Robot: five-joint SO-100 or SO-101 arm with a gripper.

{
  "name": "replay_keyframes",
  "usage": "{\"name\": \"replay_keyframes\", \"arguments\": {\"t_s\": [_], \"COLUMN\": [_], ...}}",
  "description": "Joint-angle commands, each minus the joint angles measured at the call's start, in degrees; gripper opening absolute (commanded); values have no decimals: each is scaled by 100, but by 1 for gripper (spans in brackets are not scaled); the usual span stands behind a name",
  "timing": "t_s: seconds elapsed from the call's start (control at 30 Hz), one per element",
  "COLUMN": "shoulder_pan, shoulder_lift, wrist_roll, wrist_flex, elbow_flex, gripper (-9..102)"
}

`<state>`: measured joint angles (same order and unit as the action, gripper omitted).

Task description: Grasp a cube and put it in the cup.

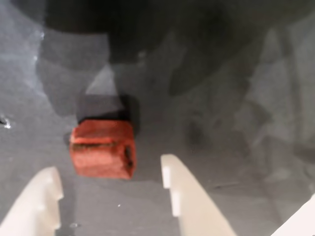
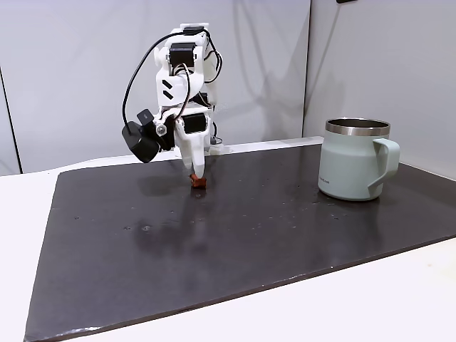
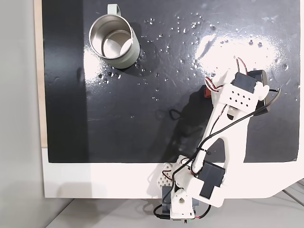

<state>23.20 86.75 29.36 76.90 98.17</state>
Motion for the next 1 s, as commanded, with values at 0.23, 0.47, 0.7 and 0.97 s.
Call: {"name": "replay_keyframes", "arguments": {"t_s": [0.23, 0.47, 0.7, 0.97], "shoulder_pan": [-70, -114, -229, -246], "shoulder_lift": [-308, -738, -800, -800], "wrist_roll": [26, 26, 35, 35], "wrist_flex": [-281, -272, -255, -246], "elbow_flex": [-299, -694, -782, -712], "gripper": [23, 23, 22, 13]}}
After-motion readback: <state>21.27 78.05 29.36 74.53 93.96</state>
